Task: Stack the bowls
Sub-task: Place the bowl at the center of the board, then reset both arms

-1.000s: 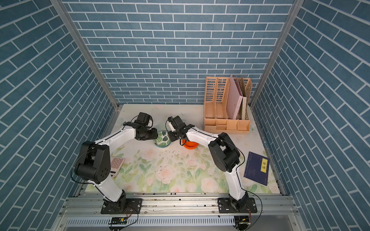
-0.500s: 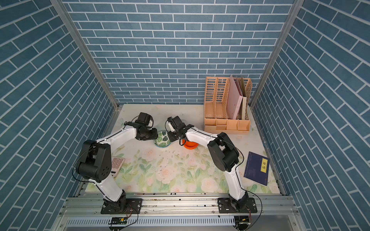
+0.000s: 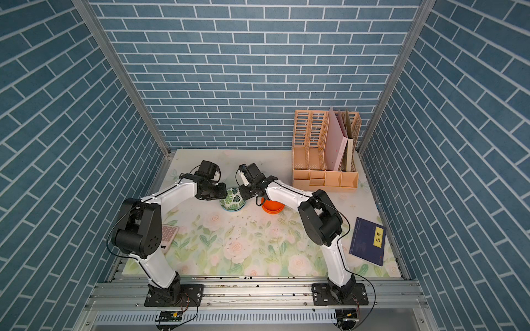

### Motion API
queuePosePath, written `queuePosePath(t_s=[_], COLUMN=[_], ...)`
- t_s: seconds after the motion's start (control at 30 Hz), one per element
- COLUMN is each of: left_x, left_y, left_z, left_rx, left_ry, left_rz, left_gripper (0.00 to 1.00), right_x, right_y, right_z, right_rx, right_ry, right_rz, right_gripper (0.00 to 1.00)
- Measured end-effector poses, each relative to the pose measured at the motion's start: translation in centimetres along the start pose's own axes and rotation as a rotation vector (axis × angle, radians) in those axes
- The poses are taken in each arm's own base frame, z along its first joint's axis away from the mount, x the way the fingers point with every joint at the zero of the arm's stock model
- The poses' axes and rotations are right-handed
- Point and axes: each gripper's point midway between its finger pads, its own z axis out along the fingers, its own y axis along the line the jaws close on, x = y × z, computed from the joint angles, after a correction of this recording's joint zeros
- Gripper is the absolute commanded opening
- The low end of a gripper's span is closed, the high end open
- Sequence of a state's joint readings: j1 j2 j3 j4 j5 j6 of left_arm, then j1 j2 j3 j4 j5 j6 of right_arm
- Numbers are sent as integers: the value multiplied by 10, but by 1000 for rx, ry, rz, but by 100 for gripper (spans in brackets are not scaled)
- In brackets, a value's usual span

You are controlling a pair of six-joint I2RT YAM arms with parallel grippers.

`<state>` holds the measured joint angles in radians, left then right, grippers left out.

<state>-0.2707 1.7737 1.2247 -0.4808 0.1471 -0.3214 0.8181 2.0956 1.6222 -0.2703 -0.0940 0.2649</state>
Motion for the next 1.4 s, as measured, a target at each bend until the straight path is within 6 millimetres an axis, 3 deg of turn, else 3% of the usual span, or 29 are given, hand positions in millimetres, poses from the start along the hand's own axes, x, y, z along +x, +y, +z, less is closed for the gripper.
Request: queuePosePath(t_s=[0.2,0.33,0.5,0.6,0.73,0.97,1.03,1.17,1.23,1.4], left_x=[-1,-15,-50,-59,-56,-25,-19,-13,-9,-7], left_y=[0,-5,-19,-22,-20,3,7,12,14,21], left_z=[-1,-24,-73,-94,-103,-90,-85,-77,-74,-71], left_rx=[-2,4,36,46,35,-44,-59,-78,-84,-113], left_ry=[-3,-58,-196,-252,-270,-220,-203,-185,-178,-180], left_rz=[-2,5,20,26,33,30,28,29,27,23], left_gripper=[56,62,65,68,75,86,98,100,100,99], right_x=[0,3,-10,-18,-15,40,54,78,93,122], right_y=[-1,-5,-8,-14,-49,-141,-152,-161,-166,-172], right_z=[0,-9,-39,-68,-102,-147,-157,-167,-166,-165], right_rx=[6,30,60,77,126,290,313,334,343,362], right_ry=[0,-5,-59,-108,-149,-139,-138,-127,-111,-71], right_rz=[-1,-1,-3,5,56,222,250,279,303,335], right_gripper=[49,55,59,61,63,66,67,71,98,100])
